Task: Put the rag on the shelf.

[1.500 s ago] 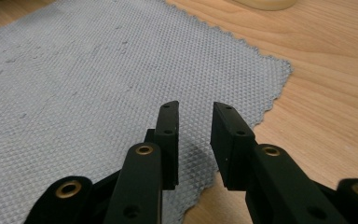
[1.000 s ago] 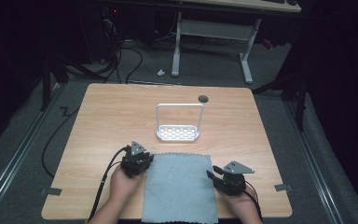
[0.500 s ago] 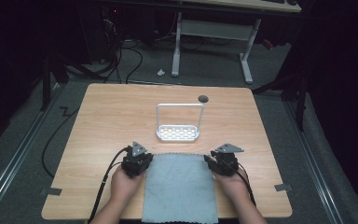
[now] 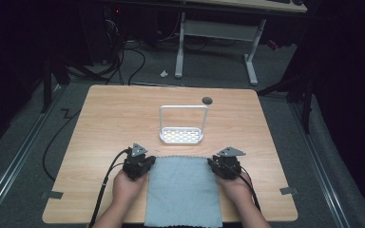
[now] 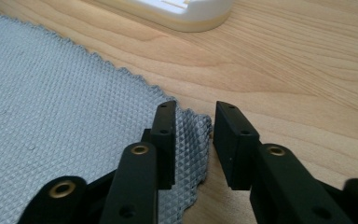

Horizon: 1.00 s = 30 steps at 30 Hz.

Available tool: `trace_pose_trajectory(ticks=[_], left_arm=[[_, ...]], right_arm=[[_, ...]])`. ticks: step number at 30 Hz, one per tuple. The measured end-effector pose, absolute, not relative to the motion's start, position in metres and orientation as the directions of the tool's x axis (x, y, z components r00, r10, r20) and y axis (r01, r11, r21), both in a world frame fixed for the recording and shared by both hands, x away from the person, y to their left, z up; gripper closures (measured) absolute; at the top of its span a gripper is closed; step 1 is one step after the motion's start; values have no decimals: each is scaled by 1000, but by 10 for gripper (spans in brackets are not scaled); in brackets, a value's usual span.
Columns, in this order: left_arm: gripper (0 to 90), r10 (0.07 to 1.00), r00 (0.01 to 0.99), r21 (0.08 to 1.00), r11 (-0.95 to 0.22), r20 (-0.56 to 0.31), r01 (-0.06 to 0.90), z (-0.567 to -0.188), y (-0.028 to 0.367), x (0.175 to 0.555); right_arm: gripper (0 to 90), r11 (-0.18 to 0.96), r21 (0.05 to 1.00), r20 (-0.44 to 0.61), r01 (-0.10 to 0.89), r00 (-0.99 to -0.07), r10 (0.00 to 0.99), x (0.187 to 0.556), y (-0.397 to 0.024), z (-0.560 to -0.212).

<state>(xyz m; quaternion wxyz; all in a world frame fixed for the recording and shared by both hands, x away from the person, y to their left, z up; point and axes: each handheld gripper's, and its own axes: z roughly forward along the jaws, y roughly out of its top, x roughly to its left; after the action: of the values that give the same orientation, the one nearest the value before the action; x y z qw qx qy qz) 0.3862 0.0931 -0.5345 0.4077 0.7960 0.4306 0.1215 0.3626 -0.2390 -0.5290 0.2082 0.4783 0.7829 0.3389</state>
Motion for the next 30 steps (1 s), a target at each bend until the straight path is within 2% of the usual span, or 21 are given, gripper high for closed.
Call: trace_pose_trajectory(ticks=[4,6,13,22,24,25,30], left_arm=[[884,786,598,753,-297,-155,587,-534,93,386],[888,787,598,753,-298,-154,586,-534,93,386],[896,786,605,776,-303,-125,554,-533,93,381],[896,747,650,836,-263,-140,482,-526,100,369],[896,739,662,844,-271,-127,464,-520,99,365],[896,736,669,868,-260,-106,423,-510,101,358],[896,739,664,912,-185,-116,365,-488,110,344]], right_arm=[[860,317,736,7,599,-475,880,361,-238,-530],[887,315,737,15,598,-481,877,360,-238,-530],[897,309,755,11,578,-483,876,357,-238,-529],[898,277,847,-11,454,-506,863,328,-239,-504],[898,258,866,-7,428,-505,863,324,-239,-498],[898,252,873,-11,417,-502,865,322,-239,-495],[898,241,901,-30,360,-504,863,314,-236,-481]])
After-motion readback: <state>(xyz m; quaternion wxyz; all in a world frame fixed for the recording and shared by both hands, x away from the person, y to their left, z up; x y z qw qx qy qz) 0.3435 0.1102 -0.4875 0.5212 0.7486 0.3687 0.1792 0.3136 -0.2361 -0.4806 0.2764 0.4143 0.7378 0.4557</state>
